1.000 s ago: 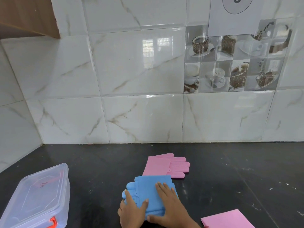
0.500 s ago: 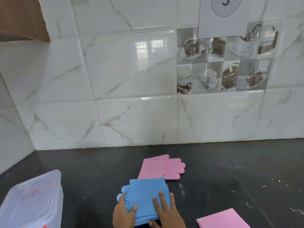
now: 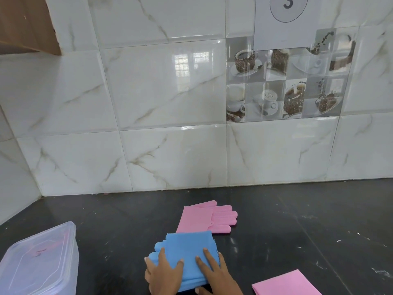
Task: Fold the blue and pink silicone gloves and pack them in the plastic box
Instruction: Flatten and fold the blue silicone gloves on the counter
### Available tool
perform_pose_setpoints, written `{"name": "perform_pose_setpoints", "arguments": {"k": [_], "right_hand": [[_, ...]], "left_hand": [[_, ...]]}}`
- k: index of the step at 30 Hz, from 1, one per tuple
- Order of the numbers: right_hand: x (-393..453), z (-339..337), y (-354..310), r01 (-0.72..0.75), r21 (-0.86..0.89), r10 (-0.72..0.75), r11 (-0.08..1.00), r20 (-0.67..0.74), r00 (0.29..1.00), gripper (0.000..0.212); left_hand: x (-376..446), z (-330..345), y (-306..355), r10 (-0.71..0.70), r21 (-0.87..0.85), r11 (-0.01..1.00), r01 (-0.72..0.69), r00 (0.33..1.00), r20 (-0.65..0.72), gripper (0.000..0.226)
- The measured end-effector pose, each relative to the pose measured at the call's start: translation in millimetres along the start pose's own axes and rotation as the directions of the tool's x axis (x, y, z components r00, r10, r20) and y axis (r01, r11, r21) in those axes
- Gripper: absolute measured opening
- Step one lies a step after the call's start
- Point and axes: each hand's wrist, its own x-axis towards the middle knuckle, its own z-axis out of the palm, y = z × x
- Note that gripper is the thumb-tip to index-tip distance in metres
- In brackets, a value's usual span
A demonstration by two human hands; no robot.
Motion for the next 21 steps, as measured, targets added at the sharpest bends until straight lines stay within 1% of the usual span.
{"name": "perform_pose_setpoints", "arguments": {"k": [4,5,6,7,8,9,10,11,12,13,14,16,19,20,21], "right_hand": [[1.2,2.4,-4.2,-0.023,-0.008,0.023,1.0,0.048,0.999,0.047],[1.3,3.7,-6.0,-0.014,0.01,0.014,1.0,0.028,1.0,0.049],[4.1,7.1,-5.5,0.009,0.012,-0.009,1.0,-0.042,0.999,0.053],[5.0,8.5,-4.3,0.001,0.025,0.002,1.0,-0.116,0.993,0.055],[4.8,10.3,-1.9,-0.017,0.035,0.021,0.999,-0.124,0.992,0.056],[2.4,7.4,-5.4,-0.04,0.057,0.044,0.998,-0.083,0.996,0.058],[2.8,7.7,-7.6,-0.05,0.056,0.052,0.997,-0.043,0.998,0.065],[1.5,6.3,-7.9,-0.064,0.077,0.065,0.995,0.0,0.998,0.083],[1.9,3.9,-7.1,-0.059,0.089,0.059,0.994,0.001,0.998,0.104],[1.1,-0.3,-7.1,-0.073,0.101,0.073,0.992,0.002,0.997,0.117],[0.8,0.4,-8.1,-0.071,0.116,0.075,0.991,-0.027,0.997,0.117],[-5.3,-4.9,-18.0,-0.056,0.246,0.08,0.968,-0.091,0.993,0.11],[-5.5,-5.6,-25.0,-0.083,0.472,0.199,0.878,-0.201,0.959,0.128],[-6.2,-6.9,-26.5,-0.078,0.533,0.228,0.843,-0.222,0.948,0.128],[-5.7,-7.8,-28.5,-0.072,0.566,0.235,0.821,-0.22,0.947,0.114]], "left_hand": [[4.5,0.1,-6.1,-0.025,0.021,0.999,0.025,1.0,-0.017,0.073],[5.9,-0.2,-7.8,-0.03,0.018,0.999,0.03,0.999,-0.023,0.073],[7.0,-0.4,-9.1,-0.035,0.022,0.999,0.036,0.999,-0.027,0.073],[8.0,-0.9,-9.8,-0.038,0.03,0.999,0.039,0.999,-0.032,0.074],[8.9,-1.2,-9.9,-0.038,0.035,0.999,0.039,0.999,-0.035,0.074],[10.1,-1.5,-9.7,-0.038,0.035,0.999,0.039,0.999,-0.033,0.073],[10.8,-1.8,-9.6,-0.04,0.034,0.999,0.041,0.999,-0.024,0.073],[10.6,-2.4,-9.1,-0.044,0.036,0.998,0.044,0.999,-0.012,0.074],[10.4,-2.6,-9.7,-0.047,0.041,0.998,0.048,0.999,-0.002,0.075],[10.6,-3.1,-10.7,-0.046,0.042,0.998,0.046,0.999,0.003,0.077],[10.0,-3.9,-11.7,-0.041,0.039,0.998,0.04,0.999,0.009,0.079],[9.0,-6.3,-13.2,-0.019,0.035,0.999,0.019,1.0,0.018,0.084],[9.8,-9.7,-14.6,-0.02,0.048,0.999,0.018,0.999,0.032,0.078],[9.6,-10.9,-14.8,-0.019,0.054,0.998,0.016,0.999,0.04,0.08],[9.2,-11.8,-15.2,-0.015,0.051,0.999,0.013,0.999,0.049,0.083]]}}
